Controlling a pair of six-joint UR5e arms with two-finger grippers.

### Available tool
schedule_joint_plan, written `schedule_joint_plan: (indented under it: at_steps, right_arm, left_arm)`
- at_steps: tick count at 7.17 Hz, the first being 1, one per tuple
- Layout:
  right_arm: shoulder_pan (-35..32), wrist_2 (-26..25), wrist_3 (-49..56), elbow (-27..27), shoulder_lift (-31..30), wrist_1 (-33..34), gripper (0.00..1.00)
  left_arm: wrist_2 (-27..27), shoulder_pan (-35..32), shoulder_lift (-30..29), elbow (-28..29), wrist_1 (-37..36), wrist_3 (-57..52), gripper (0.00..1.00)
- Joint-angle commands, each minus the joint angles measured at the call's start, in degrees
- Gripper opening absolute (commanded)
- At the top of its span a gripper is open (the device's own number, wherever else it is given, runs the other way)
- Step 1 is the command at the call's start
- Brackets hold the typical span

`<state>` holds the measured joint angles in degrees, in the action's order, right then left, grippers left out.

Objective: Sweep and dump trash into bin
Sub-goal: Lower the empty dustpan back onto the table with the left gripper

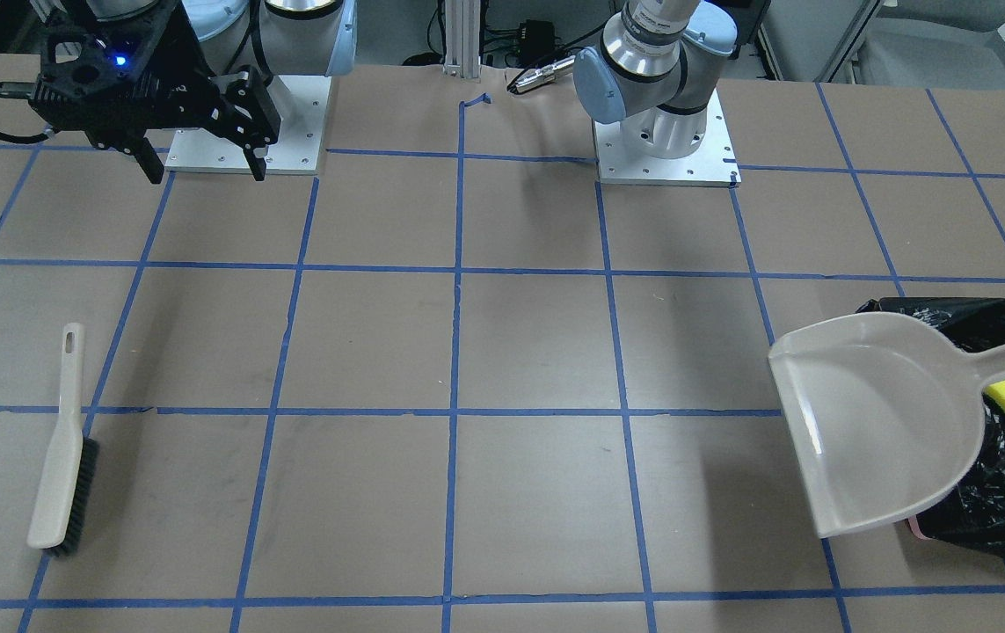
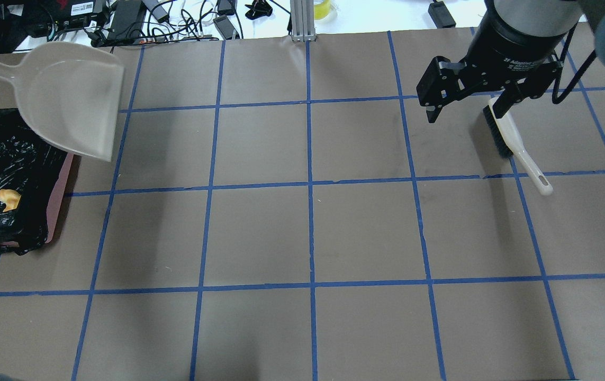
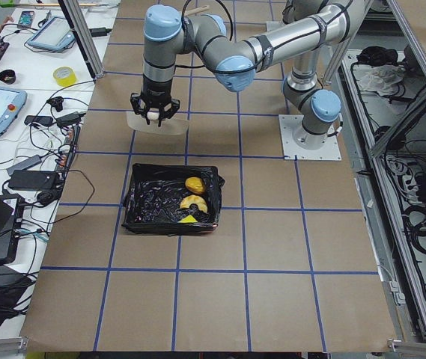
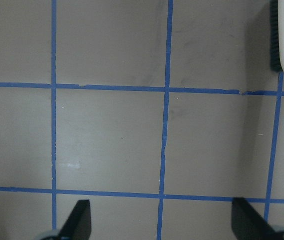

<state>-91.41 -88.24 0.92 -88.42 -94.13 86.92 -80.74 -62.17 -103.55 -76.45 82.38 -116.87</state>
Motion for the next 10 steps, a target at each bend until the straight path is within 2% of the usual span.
schedule_joint_plan:
  at_steps: [1,2,4,5,8,10]
  right_arm:
    - [0.00,-0.09,0.22,0.00,0.09,0.00,1.00]
    - [0.00,-0.09,0.23,-0.09,0.09,0.00,1.00]
    - [0.00,-0.09,0.23,-0.09,0.09,0.00,1.00]
    - [0.00,-0.09,0.31,-0.09,0.09,0.00,1.00]
    - [0.00,-0.18,0.40,-0.09,0.09,0.00,1.00]
    - [0.00,-0.26,0.40,-0.09,0.09,0.00,1.00]
  left_arm:
    - [7.41,-4.44,-3.83,-1.93,1.39,6.52,0.00]
    - [8.49,-7.59,-6.64,-2.99,-3.23,9.78,0.00]
    - [8.76,-9.28,-13.40,-4.23,-10.79,10.52,0.00]
    - [8.41,-10.77,-14.91,-4.41,-11.27,10.78,0.00]
    - [8.50,-11.22,-15.98,-8.08,-16.00,8.07,0.00]
    - [8.58,-11.22,-15.28,-8.97,-16.02,6.31,0.00]
